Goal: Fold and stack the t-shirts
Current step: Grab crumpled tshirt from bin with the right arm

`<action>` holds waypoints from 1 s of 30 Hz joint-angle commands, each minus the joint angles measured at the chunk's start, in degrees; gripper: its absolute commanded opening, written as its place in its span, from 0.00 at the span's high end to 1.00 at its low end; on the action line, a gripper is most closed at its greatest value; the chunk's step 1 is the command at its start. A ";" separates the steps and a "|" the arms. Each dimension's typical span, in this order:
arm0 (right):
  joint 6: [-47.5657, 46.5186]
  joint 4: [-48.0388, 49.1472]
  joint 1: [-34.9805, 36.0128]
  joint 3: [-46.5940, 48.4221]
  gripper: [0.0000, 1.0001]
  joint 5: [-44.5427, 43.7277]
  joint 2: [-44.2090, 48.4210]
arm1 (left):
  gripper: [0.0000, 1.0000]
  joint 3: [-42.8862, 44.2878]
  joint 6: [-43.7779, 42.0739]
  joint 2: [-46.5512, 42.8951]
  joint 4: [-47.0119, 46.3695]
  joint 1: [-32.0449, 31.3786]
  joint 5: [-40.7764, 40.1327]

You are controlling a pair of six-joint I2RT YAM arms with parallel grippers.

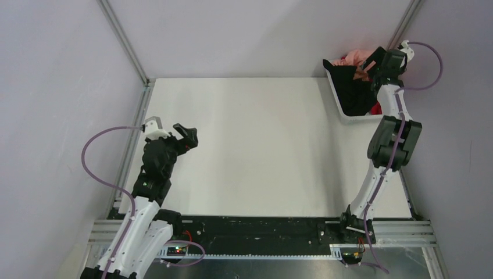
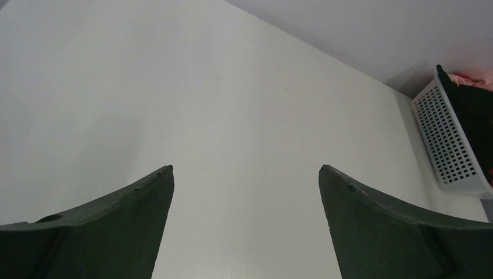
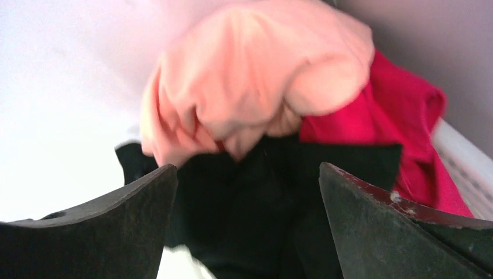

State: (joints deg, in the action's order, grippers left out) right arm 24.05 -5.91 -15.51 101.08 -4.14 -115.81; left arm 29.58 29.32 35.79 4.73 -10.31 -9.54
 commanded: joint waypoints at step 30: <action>-0.93 20.34 2.75 41.56 1.00 4.16 -17.03 | 0.02 1.30 0.07 10.62 -10.54 0.27 5.42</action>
State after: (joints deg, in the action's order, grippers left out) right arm 25.45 4.89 -13.87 135.90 -5.37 -145.80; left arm 29.56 28.64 47.68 -2.22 -10.31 -5.30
